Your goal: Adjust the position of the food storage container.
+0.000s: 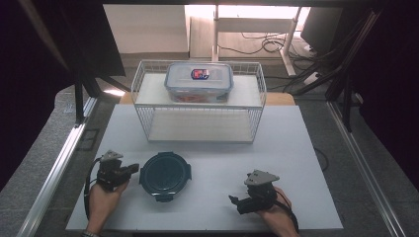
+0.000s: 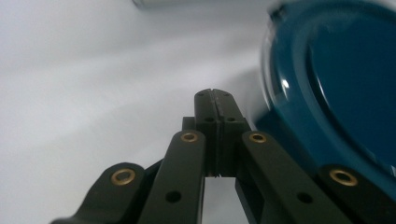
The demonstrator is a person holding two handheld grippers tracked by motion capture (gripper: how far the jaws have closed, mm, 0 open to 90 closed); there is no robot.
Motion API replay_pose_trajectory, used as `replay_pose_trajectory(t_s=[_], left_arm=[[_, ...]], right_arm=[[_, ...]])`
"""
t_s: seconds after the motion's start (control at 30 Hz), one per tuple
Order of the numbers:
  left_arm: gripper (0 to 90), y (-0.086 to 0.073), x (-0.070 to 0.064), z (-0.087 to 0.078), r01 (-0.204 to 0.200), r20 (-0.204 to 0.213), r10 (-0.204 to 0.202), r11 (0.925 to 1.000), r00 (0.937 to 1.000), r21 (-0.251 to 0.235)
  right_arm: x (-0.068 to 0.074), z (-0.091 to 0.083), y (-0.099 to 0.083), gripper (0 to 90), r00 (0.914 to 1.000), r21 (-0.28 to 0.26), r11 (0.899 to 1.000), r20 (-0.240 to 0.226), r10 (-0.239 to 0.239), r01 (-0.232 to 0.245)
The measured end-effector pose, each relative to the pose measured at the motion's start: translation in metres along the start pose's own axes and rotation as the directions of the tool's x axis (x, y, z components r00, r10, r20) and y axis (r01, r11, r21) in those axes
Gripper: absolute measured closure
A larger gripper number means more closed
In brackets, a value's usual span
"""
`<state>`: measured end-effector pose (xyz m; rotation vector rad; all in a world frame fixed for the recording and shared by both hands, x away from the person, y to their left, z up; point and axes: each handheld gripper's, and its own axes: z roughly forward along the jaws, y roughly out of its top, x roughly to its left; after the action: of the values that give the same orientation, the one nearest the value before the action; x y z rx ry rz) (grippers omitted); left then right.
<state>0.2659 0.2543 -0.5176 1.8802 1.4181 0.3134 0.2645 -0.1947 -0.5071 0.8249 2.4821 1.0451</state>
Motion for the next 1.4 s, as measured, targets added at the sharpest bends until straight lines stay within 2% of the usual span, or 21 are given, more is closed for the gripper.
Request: replay_pose_trajectory(t_s=[0.03,0.17,0.2,0.27,0.33,0.53,0.6,0.63,0.67,0.7,0.73,0.8,0.87,0.9,1.13,1.23,1.3,1.33,1.4], left_arm=[[90.0,-0.002,-0.002,0.000,-0.007,0.008,0.007,0.9999,0.9999,0.009],[90.0,-0.003,-0.007,0.003,-0.020,-0.009,0.020,0.9994,0.9998,0.030],[90.0,-0.004,-0.005,0.004,-0.004,0.012,0.004,0.9992,0.9999,0.039],[90.0,-0.004,-0.005,0.006,0.003,0.024,-0.005,0.9988,0.9997,0.049],[90.0,-0.003,-0.009,0.005,-0.009,-0.004,0.009,0.9988,1.0000,0.049],[90.0,-0.002,-0.013,0.007,-0.003,0.000,0.003,0.9988,1.0000,0.049],[90.0,-0.001,-0.018,0.009,-0.006,0.004,0.006,0.9986,1.0000,0.052],[90.0,0.000,-0.023,0.011,-0.017,0.017,0.016,0.9983,0.9997,0.056],[90.0,0.000,-0.023,0.011,-0.017,0.017,0.016,0.9983,0.9997,0.056],[90.0,0.001,-0.031,0.015,-0.030,0.039,0.028,0.9976,0.9989,0.062],[90.0,0.001,-0.031,0.015,-0.030,0.039,0.028,0.9976,0.9989,0.062],[90.0,0.003,-0.041,0.020,-0.051,0.072,0.047,0.9965,0.9963,0.066],[90.0,0.004,-0.044,0.021,-0.059,0.080,0.053,0.9961,0.9954,0.067],[90.0,0.007,-0.050,0.024,-0.071,0.095,0.064,0.9953,0.9934,0.066],[90.0,0.014,-0.067,0.036,-0.100,0.125,0.091,0.9926,0.9880,0.069],[90.0,0.018,-0.079,0.045,-0.130,0.159,0.117,0.9889,0.9803,0.072],[90.0,0.020,-0.084,0.050,-0.143,0.165,0.129,0.9872,0.9777,0.071],[90.0,0.020,-0.084,0.050,-0.143,0.165,0.129,0.9872,0.9777,0.071],[90.0,0.023,-0.084,0.055,-0.166,0.181,0.151,0.9838,0.9718,0.068]], right_arm=[[0.001,0.000,0.000,3.1,1.0000,0.001,1.000,-0.001,0.000,0.000],[0.003,0.001,0.000,3.2,1.0000,0.004,1.000,-0.002,-0.010,0.010],[0.003,0.001,0.000,3.1,0.9999,0.004,1.000,-0.002,-0.010,0.010],[0.003,0.001,0.000,3.2,0.9999,0.004,1.000,-0.004,-0.011,0.011],[0.002,0.002,0.000,3.3,1.0000,0.006,1.000,-0.005,-0.009,0.009],[0.002,0.003,0.000,3.3,1.0000,0.009,1.000,-0.008,-0.005,0.005],[0.002,0.003,0.000,3.3,0.9999,0.010,1.000,-0.009,-0.006,0.006],[0.002,0.004,0.000,3.3,0.9999,0.012,1.000,-0.010,-0.004,0.004],[0.002,0.004,0.000,3.3,0.9999,0.012,1.000,-0.010,-0.004,0.004],[0.002,0.004,-0.001,3.3,0.9999,0.013,1.000,-0.009,-0.004,0.004],[0.002,0.004,-0.001,3.3,0.9999,0.013,1.000,-0.009,-0.004,0.004],[0.002,0.004,-0.001,3.3,1.0000,0.013,1.000,-0.008,-0.006,0.006],[0.002,0.004,-0.001,3.3,1.0000,0.013,1.000,-0.007,-0.004,0.004],[0.002,0.004,-0.001,3.3,1.0000,0.014,1.000,-0.007,-0.003,0.003],[0.002,0.005,-0.001,3.3,1.0000,0.016,1.000,-0.008,0.002,-0.002],[0.002,0.005,-0.001,3.3,1.0000,0.019,1.000,-0.008,0.003,-0.003],[0.002,0.005,-0.001,3.3,1.0000,0.020,1.000,-0.007,0.002,-0.002],[0.002,0.005,-0.001,3.3,1.0000,0.020,1.000,-0.007,0.002,-0.002],[0.002,0.005,-0.001,3.3,1.0000,0.020,1.000,-0.008,0.001,-0.001]])
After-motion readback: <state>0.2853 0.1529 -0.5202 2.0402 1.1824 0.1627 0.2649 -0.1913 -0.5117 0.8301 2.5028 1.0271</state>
